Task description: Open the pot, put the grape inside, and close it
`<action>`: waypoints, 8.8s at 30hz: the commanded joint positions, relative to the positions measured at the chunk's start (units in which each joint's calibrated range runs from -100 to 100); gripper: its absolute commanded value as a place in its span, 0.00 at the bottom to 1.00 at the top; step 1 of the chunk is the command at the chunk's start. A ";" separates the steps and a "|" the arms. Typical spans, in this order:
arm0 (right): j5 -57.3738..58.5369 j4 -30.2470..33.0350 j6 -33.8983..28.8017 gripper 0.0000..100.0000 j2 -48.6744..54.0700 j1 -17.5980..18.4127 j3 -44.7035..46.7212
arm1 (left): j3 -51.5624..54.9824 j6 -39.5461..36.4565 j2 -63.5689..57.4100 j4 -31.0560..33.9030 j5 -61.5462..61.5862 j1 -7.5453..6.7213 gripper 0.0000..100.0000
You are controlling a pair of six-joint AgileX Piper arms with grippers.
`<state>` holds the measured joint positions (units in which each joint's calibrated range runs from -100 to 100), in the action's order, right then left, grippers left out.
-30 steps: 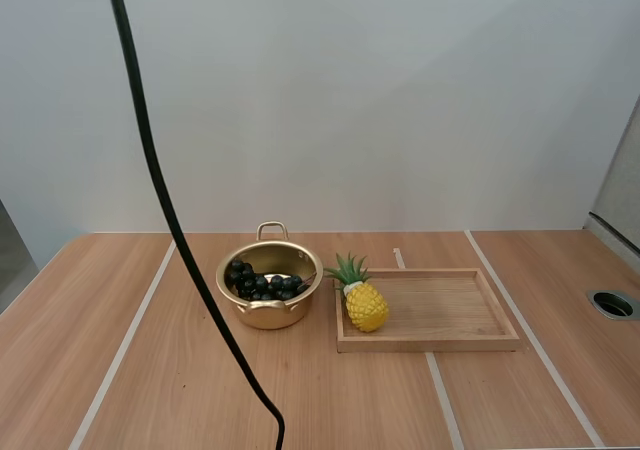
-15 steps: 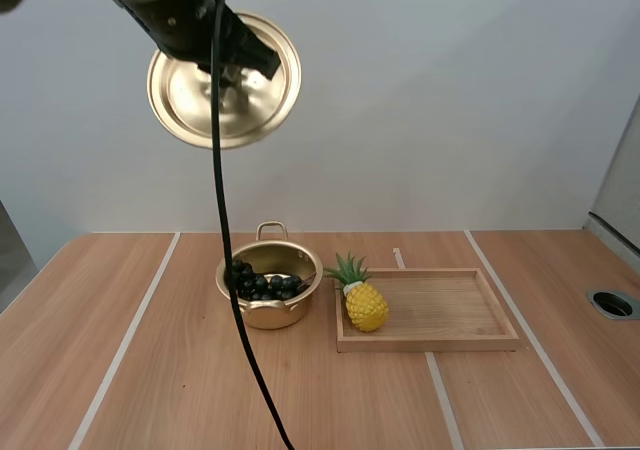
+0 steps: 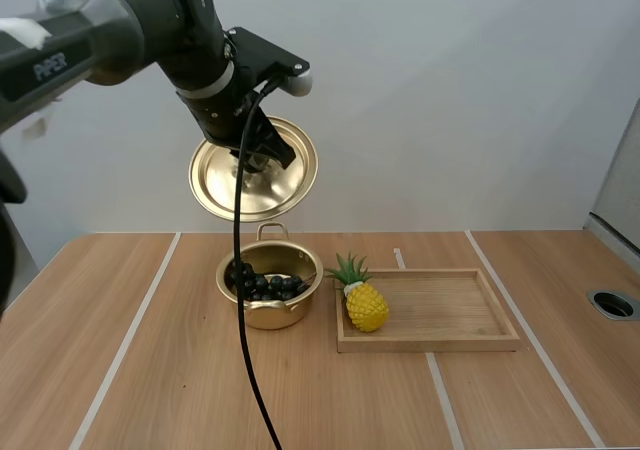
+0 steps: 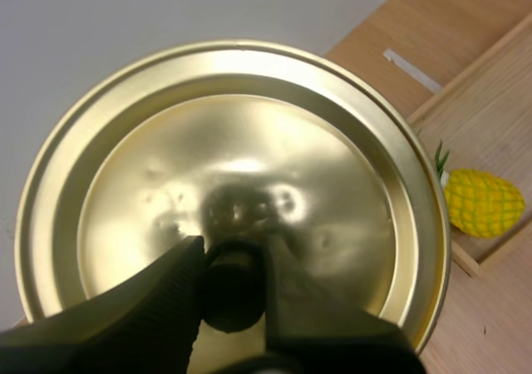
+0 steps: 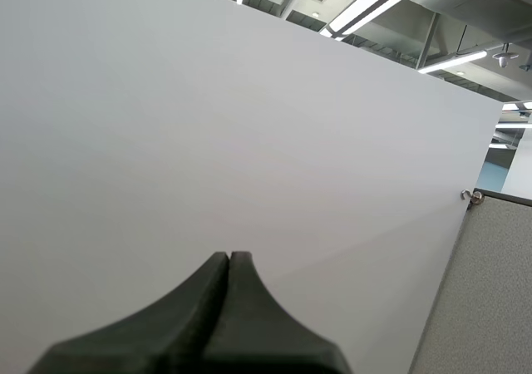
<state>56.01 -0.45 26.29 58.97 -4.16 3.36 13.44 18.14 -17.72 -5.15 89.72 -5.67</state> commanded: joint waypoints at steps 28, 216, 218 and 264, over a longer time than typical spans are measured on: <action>0.78 2.08 0.09 0.00 0.46 -0.23 -0.53 | 0.11 5.18 23.85 -0.50 2.18 0.03 0.00; -37.30 6.14 -20.03 0.00 41.03 4.70 96.64 | 86.56 -48.30 -82.28 25.13 -77.57 2.63 0.00; -35.90 5.13 -20.03 0.00 41.03 4.70 96.64 | 86.56 -48.40 -82.28 25.13 -74.82 2.72 0.00; -24.48 5.04 -20.03 0.00 41.03 3.97 96.64 | 86.56 -33.83 -82.28 6.02 -60.98 3.11 0.00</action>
<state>31.57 4.67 6.43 99.57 0.00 100.00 99.96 -16.10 -99.79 2.18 31.68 -2.57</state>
